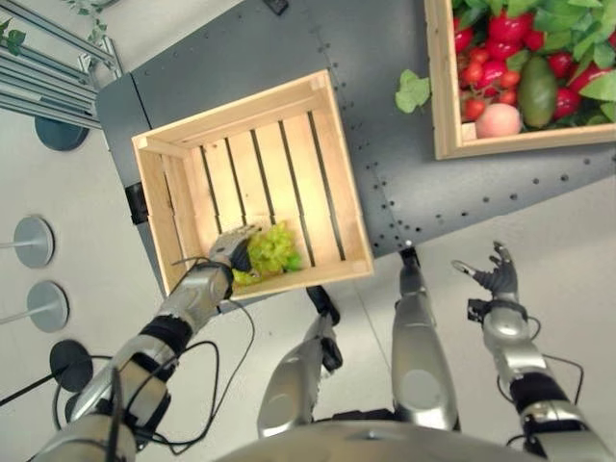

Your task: Pick up the fruits from the basket on one side to the basket on the other side

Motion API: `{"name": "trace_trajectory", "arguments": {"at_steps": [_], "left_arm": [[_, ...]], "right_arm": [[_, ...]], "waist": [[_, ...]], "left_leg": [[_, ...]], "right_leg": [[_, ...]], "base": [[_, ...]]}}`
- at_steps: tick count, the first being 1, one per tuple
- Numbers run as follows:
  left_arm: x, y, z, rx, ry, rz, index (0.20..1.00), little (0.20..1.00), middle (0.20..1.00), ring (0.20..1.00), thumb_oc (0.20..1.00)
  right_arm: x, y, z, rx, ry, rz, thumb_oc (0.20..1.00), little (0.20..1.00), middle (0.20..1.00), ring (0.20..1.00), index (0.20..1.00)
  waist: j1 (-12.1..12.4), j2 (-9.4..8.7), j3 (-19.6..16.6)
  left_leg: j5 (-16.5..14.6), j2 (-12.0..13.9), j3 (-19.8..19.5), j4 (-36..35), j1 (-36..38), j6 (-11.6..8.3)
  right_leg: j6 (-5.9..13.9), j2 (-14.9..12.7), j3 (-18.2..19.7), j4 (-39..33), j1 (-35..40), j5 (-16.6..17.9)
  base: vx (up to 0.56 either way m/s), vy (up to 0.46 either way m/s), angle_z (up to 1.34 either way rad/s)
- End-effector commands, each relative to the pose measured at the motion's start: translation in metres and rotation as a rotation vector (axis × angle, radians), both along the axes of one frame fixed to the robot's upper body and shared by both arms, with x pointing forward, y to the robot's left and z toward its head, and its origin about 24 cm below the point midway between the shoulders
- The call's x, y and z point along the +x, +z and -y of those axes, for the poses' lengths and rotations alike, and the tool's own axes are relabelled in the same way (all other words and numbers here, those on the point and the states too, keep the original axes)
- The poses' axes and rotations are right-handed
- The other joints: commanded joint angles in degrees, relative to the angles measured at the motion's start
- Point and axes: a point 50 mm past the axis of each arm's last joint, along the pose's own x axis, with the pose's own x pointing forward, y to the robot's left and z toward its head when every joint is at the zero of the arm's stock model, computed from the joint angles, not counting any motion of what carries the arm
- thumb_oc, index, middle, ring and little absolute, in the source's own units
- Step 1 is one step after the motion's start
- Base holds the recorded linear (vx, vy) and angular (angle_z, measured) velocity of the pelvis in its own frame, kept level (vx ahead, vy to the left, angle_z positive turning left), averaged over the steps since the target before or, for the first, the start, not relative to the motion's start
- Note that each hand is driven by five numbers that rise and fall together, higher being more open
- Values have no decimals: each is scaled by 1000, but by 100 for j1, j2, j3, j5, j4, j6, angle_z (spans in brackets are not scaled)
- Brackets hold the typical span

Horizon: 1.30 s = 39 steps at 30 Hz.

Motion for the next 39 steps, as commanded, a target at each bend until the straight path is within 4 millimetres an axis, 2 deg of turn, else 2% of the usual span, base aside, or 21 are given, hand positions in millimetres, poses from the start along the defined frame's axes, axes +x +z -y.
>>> {"name": "trace_trajectory", "arguments": {"at_steps": [1,7,14,22,27,29,30,31,32,39], "left_arm": [[-1,-9,-21,73,91,-53,1000,1000,1000,1000,1000],[-12,-23,-16,-53,184,-74,1000,1000,1000,1000,1000],[-36,-41,-12,-195,258,-110,1000,1000,1000,1000,1000],[-34,-49,-20,-127,375,-95,1000,1000,1000,1000,1000],[-31,-47,-20,-84,365,-87,1000,1000,1000,1000,1000],[-24,-43,-15,-12,315,-70,1000,1000,1000,1000,1000],[-23,-44,-14,6,306,-75,762,762,762,762,762],[-23,-44,-14,6,306,-75,762,762,762,762,762],[-20,-41,-12,52,272,-65,200,200,200,200,200],[-16,-41,-2,134,192,-65,200,200,200,200,200]], "right_arm": [[14,31,4,-70,14,136,1000,1000,1000,1000,1000],[16,35,2,-67,10,156,1000,1000,1000,1000,1000],[17,40,8,-76,-21,169,1000,1000,1000,1000,1000],[22,41,-9,-55,22,202,1000,1000,1000,1000,1000],[22,42,-13,-52,33,214,1000,1000,1000,1000,1000],[22,43,-17,-51,43,229,1000,1000,1000,1000,1000],[22,43,-18,-50,45,234,1000,1000,1000,1000,1000],[22,43,-18,-50,45,234,1000,1000,1000,1000,1000],[22,43,-20,-51,49,240,1000,1000,1000,1000,1000],[22,46,-24,-42,64,263,1000,1000,1000,1000,1000]], "waist": [[-324,127,237],[-294,113,237],[-206,141,237],[-246,-19,237],[-259,-67,237],[-290,-109,237],[-289,-117,237],[-287,-116,237],[-302,-130,237],[-343,-168,237]], "left_leg": [[-227,86,-292,438,-389,-36],[-216,90,-299,444,-465,-38],[-235,90,-342,459,-458,-26],[-196,123,-334,443,-558,-46],[-191,137,-304,455,-602,-55],[-195,148,-284,472,-632,-61],[-199,150,-275,483,-645,-62],[-199,151,-274,484,-646,-62],[-207,157,-262,491,-659,-64],[-218,153,-225,512,-717,-65]], "right_leg": [[347,-300,-160,270,313,-802],[333,-294,-151,299,214,-795],[313,-276,-164,297,240,-815],[292,-220,-178,353,115,-826],[290,-207,-153,377,40,-816],[289,-200,-129,391,-10,-819],[290,-194,-115,400,-28,-822],[290,-194,-113,401,-30,-822],[291,-189,-87,420,-63,-832],[289,-160,-59,451,-151,-837]], "base": [[-1,3,-10],[0,-2,-4],[0,0,0],[0,0,0],[2,-1,-2],[0,0,0],[0,0,0],[0,0,0],[0,0,0],[3,-3,-7]]}}
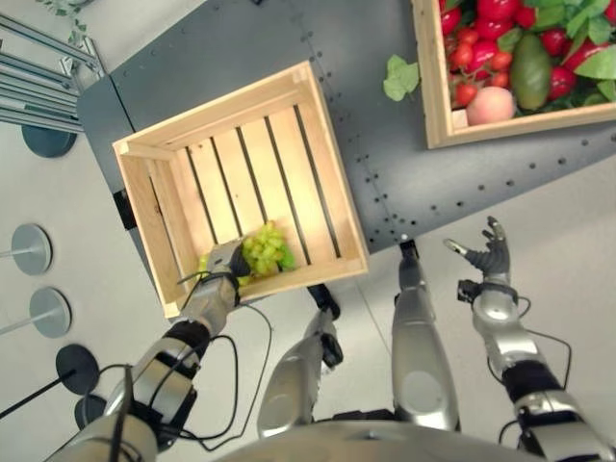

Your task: Pick up the fruits from the basket on one side to the basket on the other side

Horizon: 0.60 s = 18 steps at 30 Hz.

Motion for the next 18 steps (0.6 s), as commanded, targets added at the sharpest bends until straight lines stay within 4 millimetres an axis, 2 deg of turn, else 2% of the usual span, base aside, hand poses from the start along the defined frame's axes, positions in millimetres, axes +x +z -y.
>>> {"name": "trace_trajectory", "arguments": {"at_steps": [1,12,15,18], "left_arm": [[-10,-21,-1,136,-3,-108,200,200,200,200,200],[-1,-10,6,126,-28,-19,200,200,200,200,200],[0,-6,2,-12,73,33,200,200,200,200,200],[-6,-5,-4,-224,217,93,200,200,200,200,200]], "right_arm": [[3,22,-1,-12,3,135,1000,1000,1000,1000,1000],[4,22,-6,-12,4,151,1000,1000,1000,1000,1000],[4,22,-6,-10,7,151,1000,1000,1000,1000,1000],[2,21,-6,-7,7,145,1000,1000,1000,1000,1000]], "waist": [[-315,-182,239],[-267,-216,239],[-222,-219,239],[-168,-218,239]], "left_leg": [[-133,165,-236,523,-548,-42],[-102,191,-308,524,-532,-62],[-103,204,-357,519,-478,-73],[-43,223,-402,507,-485,-80]], "right_leg": [[321,-161,-93,426,194,-906],[300,-129,-158,407,254,-902],[294,-117,-214,399,345,-933],[260,-102,-247,372,376,-892]], "base": [[-3,-7,-10],[-3,-4,-1],[-13,-21,0],[-14,-14,1]]}}
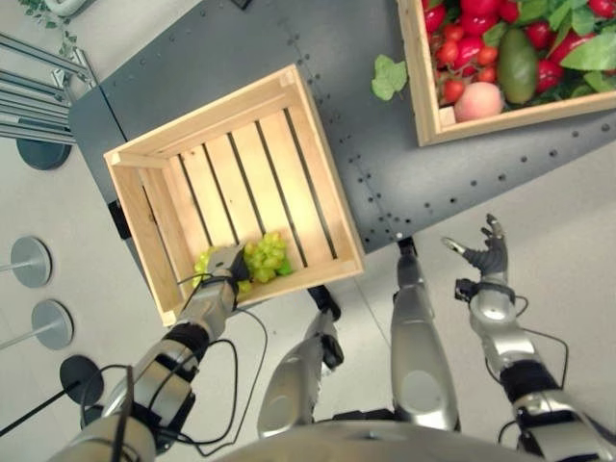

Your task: Pick up the fruits from the basket on one side to the basket on the other side

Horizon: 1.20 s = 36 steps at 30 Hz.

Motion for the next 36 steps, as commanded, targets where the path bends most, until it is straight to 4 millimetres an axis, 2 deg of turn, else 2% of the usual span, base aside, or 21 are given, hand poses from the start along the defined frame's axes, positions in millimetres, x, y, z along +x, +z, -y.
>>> {"name": "trace_trajectory", "arguments": {"at_steps": [1,3,5,6,7,10,11,12,16,25,28,36], "left_arm": [[3,0,5,-202,150,86,200,200,200,200,200],[3,9,4,-343,198,164,200,200,200,200,200],[6,25,4,-434,185,260,200,200,200,200,200],[6,25,4,-434,185,260,200,200,200,200,200],[1,37,2,-557,189,334,200,200,200,200,200],[-9,55,-3,-715,184,432,200,200,200,200,200],[-9,55,-3,-715,184,432,200,200,200,200,200],[-18,70,-6,-889,170,504,200,200,200,200,200],[-25,83,-12,-1009,151,554,200,200,200,200,200],[-34,101,-9,-1233,61,575,200,200,200,200,200],[-36,104,3,-1326,-7,534,200,200,200,200,200],[-33,109,28,-1419,-111,468,200,200,200,200,200]], "right_arm": [[1,18,-4,-3,15,110,1000,1000,1000,1000,1000],[1,18,-6,-12,29,104,1000,1000,1000,1000,1000],[2,18,-7,-15,49,101,1000,1000,1000,1000,1000],[2,18,-7,-15,49,101,1000,1000,1000,1000,1000],[1,19,-8,-15,78,97,1000,1000,1000,1000,1000],[0,20,-7,-19,111,87,1000,1000,1000,1000,1000],[0,20,-7,-19,111,87,1000,1000,1000,1000,1000],[1,21,-7,-19,147,76,1000,1000,1000,1000,1000],[2,22,-10,-40,213,56,1000,1000,1000,1000,1000],[7,25,-25,-62,412,19,1000,1000,1000,1000,1000],[8,33,-38,-90,539,24,1000,1000,1000,1000,1000],[18,48,-65,-84,701,57,1000,1000,1000,1000,1000]], "waist": [[-48,-192,232],[-17,-202,231],[36,-204,230],[36,-205,230],[93,-204,211],[172,-215,139],[173,-215,137],[248,-246,48],[330,-314,-101],[561,-448,-466],[653,-519,-659],[758,-646,-977]], "left_leg": [[-46,197,-389,489,-453,-76],[-5,214,-415,495,-446,-81],[9,227,-448,502,-424,-84],[13,227,-447,502,-428,-85],[20,249,-493,507,-401,-87],[37,276,-567,514,-373,-92],[37,275,-567,514,-376,-92],[11,317,-634,514,-300,-99],[32,378,-703,533,-269,-113],[23,540,-900,553,-93,-153],[-40,621,-996,547,87,-170],[-94,686,-1089,588,216,-174]], "right_leg": [[243,-103,-238,355,428,-946],[218,-81,-262,328,472,-913],[201,-52,-290,319,529,-918],[201,-52,-289,319,524,-915],[184,-28,-341,312,585,-921],[162,8,-410,289,679,-937],[162,8,-409,289,676,-936],[141,48,-492,290,810,-993],[104,103,-572,282,891,-1005],[40,222,-818,255,1244,-1165],[11,280,-923,253,1486,-1282],[-32,333,-1032,247,1708,-1361]], "base": [[-35,-33,4],[-20,-35,6],[-19,-36,6],[-30,-55,11],[-9,-50,13],[-4,-53,5],[7,-55,5],[9,-41,4],[18,-52,10],[35,-59,12],[63,-51,6],[49,-38,7]]}}
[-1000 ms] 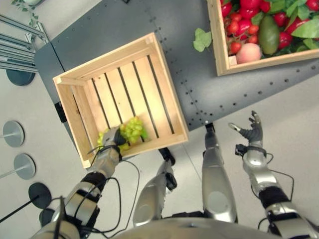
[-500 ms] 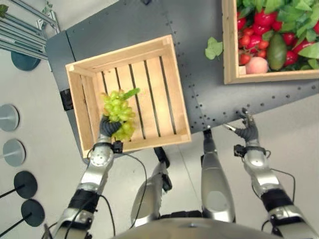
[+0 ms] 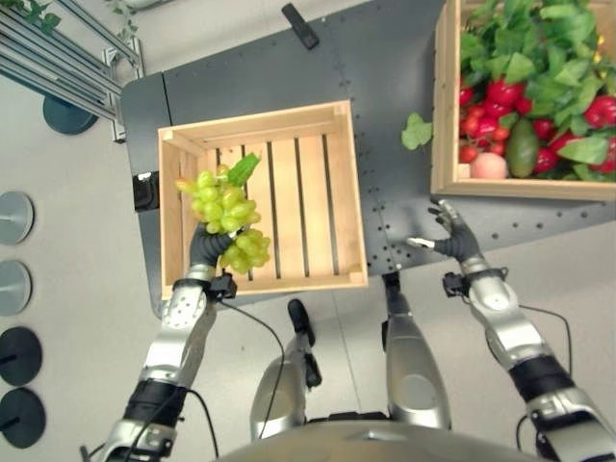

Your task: Pick up the fruits from the basket on one side to the basket on the other side

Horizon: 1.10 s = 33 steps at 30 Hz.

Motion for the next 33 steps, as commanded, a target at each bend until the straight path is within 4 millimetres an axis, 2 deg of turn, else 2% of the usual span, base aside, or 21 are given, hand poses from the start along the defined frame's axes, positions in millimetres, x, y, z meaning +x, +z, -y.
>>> {"name": "trace_trajectory", "arguments": {"at_steps": [1,3,4,5,6,8,10,12,13,17,20,28,33], "left_arm": [[3,19,18,-70,-91,115,200,200,200,200,200],[6,21,29,-84,-138,124,200,200,200,200,200],[9,26,39,-84,-183,139,200,200,200,200,200],[9,26,39,-84,-183,139,200,200,200,200,200],[13,32,50,-82,-229,159,200,200,200,200,200],[15,35,52,-75,-242,172,200,200,200,200,200],[17,43,59,-55,-276,199,200,200,200,200,200],[19,45,60,-51,-282,205,200,200,200,200,200],[22,50,66,-49,-299,226,200,200,200,200,200],[28,59,74,-34,-317,255,200,200,200,200,200],[30,64,80,-21,-336,273,200,200,200,200,200],[32,58,104,-61,-402,228,200,200,200,200,200],[34,59,121,-87,-443,213,200,200,200,200,200]], "right_arm": [[5,19,-25,24,138,71,1000,1000,1000,1000,1000],[11,28,-37,29,184,101,1000,1000,1000,1000,1000],[17,36,-50,38,231,129,1000,1000,1000,1000,1000],[17,36,-50,38,231,130,1000,1000,1000,1000,1000],[22,45,-67,56,289,152,1000,1000,1000,1000,1000],[23,47,-70,59,301,160,1000,1000,1000,1000,1000],[26,56,-85,79,350,183,1000,1000,1000,1000,1000],[26,56,-88,96,356,180,1000,1000,1000,1000,1000],[28,61,-99,120,387,191,1000,1000,1000,1000,1000],[31,68,-107,131,400,217,1000,1000,1000,1000,1000],[32,67,-112,158,399,206,1000,1000,1000,1000,1000],[32,48,-128,239,402,105,1000,1000,1000,1000,1000],[35,51,-142,244,428,104,1000,1000,1000,1000,1000]], "waist": [[144,-68,-575],[171,-96,-670],[211,-120,-785],[208,-121,-782],[250,-168,-898],[259,-187,-937],[302,-225,-1032],[319,-247,-1077],[357,-277,-1162],[419,-340,-1279],[473,-387,-1365],[550,-480,-1526],[582,-534,-1591]], "left_leg": [[-189,177,-360,558,-585,-3],[-220,178,-385,555,-521,1],[-249,175,-394,558,-475,3],[-251,175,-394,559,-473,2],[-277,168,-417,560,-425,7],[-293,167,-421,562,-399,10],[-330,156,-442,572,-336,18],[-351,152,-454,573,-306,23],[-377,138,-465,580,-248,30],[-408,119,-492,577,-161,35],[-412,111,-526,537,-104,40],[-385,73,-586,416,18,49],[-380,77,-607,380,81,46]], "right_leg": [[325,-27,-157,240,469,-1259],[326,-31,-190,224,553,-1280],[327,-37,-214,215,619,-1296],[327,-37,-215,213,623,-1297],[330,-41,-245,206,691,-1312],[334,-41,-262,204,728,-1322],[342,-48,-287,200,807,-1342],[344,-54,-295,195,852,-1351],[346,-64,-330,187,945,-1361],[364,-84,-396,173,1070,-1378],[374,-98,-458,157,1139,-1379],[399,-126,-560,107,1298,-1372],[407,-126,-599,91,1369,-1378]], "base": [[61,-29,1],[74,-29,5],[49,-16,10],[62,-30,15],[33,-22,13],[40,-19,11],[62,-20,5],[50,-10,8],[39,-2,9],[44,-10,12],[38,-10,4],[35,-10,7],[33,-17,3]]}}
